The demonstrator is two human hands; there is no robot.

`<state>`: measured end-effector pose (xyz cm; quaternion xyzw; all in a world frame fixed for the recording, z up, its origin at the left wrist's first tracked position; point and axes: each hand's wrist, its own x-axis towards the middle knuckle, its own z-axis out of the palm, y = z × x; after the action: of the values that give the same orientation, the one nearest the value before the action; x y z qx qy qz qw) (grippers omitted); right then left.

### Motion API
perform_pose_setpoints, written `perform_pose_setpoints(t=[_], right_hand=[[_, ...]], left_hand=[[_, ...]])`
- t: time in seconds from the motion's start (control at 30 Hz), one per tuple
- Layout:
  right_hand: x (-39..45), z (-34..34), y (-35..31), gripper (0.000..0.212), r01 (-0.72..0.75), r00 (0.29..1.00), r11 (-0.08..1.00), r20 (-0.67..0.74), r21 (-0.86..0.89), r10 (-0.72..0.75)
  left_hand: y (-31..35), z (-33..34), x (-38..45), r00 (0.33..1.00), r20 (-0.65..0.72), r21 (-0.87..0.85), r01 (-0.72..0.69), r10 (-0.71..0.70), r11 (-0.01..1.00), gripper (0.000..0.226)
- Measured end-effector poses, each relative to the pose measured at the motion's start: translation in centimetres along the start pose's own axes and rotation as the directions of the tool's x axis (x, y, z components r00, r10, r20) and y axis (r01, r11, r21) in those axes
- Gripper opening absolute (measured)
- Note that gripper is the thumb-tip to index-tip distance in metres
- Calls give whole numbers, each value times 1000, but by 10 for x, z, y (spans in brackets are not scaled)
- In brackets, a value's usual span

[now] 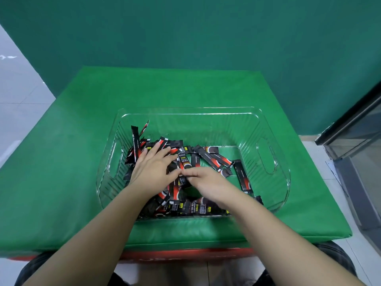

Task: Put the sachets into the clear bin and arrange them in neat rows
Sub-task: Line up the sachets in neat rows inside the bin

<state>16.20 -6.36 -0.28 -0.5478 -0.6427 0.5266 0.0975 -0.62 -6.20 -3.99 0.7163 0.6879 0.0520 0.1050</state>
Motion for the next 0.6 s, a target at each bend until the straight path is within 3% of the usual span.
perform_pose_setpoints(t=[0.1, 0.23, 0.4, 0.6], right_hand=[[-17, -26, 13, 31, -17, 1000, 957, 20, -290, 24], [-35, -44, 24, 51, -126, 969, 796, 99, -592, 227], [-28, -38, 20, 77, -142, 954, 812, 142, -566, 266], [-11, -12, 2, 65, -42, 957, 740, 187, -671, 223]], left_hand=[[-1, -2, 0, 998, 59, 30, -12, 10, 999, 70], [0, -7, -2, 992, 124, 55, -27, 20, 998, 79], [3, -11, -2, 990, 136, 33, -35, 30, 999, 73], [-2, -15, -3, 988, 148, -20, -50, 52, 999, 68]])
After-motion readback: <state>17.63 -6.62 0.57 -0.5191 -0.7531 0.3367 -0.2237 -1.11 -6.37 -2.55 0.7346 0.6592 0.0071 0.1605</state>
